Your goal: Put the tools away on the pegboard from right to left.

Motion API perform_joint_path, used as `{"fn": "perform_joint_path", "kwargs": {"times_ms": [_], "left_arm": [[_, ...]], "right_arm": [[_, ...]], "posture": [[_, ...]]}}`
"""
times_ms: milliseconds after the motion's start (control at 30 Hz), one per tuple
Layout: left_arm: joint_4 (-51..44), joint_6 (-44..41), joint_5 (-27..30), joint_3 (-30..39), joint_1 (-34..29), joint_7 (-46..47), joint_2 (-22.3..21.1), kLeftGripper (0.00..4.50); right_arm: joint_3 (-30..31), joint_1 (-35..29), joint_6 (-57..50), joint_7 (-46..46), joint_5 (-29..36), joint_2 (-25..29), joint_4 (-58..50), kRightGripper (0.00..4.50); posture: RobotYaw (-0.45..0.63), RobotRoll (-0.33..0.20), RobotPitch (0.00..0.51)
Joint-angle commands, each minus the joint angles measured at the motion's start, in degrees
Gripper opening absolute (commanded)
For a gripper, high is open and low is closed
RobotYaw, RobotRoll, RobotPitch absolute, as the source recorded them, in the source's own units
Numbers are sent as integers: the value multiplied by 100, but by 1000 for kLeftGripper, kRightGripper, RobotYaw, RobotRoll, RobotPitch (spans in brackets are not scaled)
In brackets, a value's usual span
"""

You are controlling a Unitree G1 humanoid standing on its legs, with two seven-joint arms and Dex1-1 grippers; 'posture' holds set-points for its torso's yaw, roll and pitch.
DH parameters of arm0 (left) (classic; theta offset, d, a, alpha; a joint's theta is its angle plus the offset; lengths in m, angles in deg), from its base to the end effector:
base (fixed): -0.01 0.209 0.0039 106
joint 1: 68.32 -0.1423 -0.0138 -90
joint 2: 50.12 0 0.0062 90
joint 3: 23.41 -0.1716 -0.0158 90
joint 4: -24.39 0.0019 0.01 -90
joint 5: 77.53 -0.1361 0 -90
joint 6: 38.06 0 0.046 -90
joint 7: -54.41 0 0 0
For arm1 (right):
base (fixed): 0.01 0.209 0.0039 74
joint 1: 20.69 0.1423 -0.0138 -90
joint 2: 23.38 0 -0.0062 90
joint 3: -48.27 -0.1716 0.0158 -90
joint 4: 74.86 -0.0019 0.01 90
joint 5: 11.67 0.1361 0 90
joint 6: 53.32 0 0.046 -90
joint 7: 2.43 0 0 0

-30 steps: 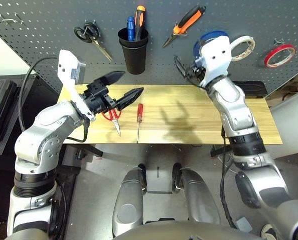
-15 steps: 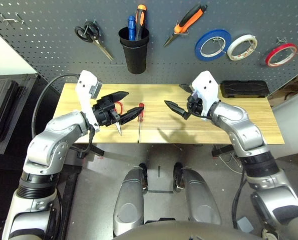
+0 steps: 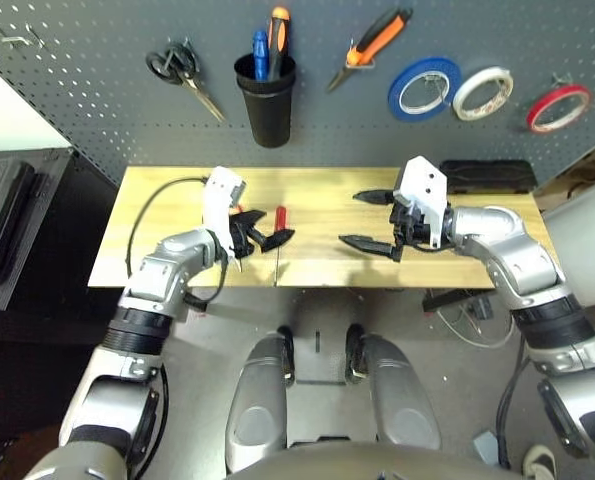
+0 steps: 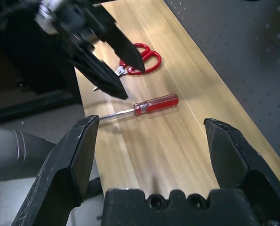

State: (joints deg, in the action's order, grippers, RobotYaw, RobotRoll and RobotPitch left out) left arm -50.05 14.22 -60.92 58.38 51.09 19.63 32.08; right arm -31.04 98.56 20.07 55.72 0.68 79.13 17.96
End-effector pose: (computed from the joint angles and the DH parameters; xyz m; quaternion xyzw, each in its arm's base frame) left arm 0.2832 0.1880 0.1064 0.0309 0.2462 -0.3271 0.9118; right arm 0.2776 -0.1771 0.1582 -0.1792 0.0373 0.5510 0.8142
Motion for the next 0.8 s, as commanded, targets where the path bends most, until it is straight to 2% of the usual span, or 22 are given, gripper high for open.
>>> {"fn": "perform_joint_path", "kwargs": {"times_ms": [33,267,567,800], "left_arm": [[525,-90,-418,-136,149,287,105,4500],[1337,96,-923,-98,502,824,492,4500],[1699,149,-1107,55,692,1021,772,4500],[1925,91,-1159,201,796,1306,984,4500]], "right_arm": [[90,-20,270,250,-97,146,223,4468],[124,-93,556,535,-165,251,483,4468],[281,-183,740,588,-353,162,725,4468],[502,-230,948,478,-554,-109,923,4468]], "posture": [[16,0,287],[14,0,305],[18,0,345],[33,0,366]]}}
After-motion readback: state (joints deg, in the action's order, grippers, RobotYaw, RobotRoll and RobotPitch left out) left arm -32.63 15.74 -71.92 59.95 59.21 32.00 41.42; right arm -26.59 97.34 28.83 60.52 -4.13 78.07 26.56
